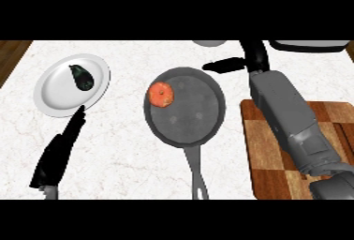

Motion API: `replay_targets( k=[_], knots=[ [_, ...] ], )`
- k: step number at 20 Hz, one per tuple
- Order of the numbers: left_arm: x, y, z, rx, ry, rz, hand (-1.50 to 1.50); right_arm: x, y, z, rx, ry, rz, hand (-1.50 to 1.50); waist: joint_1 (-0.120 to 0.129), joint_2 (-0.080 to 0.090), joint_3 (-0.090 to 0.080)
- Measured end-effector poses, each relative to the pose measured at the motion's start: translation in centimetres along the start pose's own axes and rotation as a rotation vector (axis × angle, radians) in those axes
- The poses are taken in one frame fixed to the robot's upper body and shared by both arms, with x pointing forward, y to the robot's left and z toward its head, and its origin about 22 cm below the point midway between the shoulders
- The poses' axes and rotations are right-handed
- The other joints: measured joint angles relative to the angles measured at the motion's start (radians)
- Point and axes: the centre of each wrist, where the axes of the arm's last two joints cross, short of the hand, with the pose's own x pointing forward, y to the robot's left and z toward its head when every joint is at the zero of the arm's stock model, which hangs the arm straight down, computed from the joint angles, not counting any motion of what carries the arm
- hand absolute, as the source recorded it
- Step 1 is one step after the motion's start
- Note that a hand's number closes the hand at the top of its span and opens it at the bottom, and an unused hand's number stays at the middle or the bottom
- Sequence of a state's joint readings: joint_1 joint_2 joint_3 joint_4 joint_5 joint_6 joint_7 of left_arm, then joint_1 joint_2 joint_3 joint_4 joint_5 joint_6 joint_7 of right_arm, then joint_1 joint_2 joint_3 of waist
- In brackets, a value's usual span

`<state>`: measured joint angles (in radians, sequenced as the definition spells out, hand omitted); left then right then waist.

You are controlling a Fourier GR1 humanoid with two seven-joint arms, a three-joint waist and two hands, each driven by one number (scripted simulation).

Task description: Pick the squash from the cutting board and place it in the pan

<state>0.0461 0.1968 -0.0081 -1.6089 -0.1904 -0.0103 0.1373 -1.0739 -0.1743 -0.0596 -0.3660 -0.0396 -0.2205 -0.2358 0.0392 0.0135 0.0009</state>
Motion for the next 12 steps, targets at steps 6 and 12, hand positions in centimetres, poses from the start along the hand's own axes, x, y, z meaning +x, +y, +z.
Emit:
replay_targets(
  k=[6,12],
  knots=[
    [-0.1,0.2,-0.4,0.005,0.0,-0.005,0.0,-2.7,-7.9,0.6,-0.03,-0.044,0.024,-1.5,-0.008,0.0,0.0],
    [0.1,0.3,-0.3,0.001,0.005,-0.005,0.0,-3.3,-15.6,1.7,-0.039,-0.057,0.039,-1.5,-0.004,0.002,0.001]
  ],
)
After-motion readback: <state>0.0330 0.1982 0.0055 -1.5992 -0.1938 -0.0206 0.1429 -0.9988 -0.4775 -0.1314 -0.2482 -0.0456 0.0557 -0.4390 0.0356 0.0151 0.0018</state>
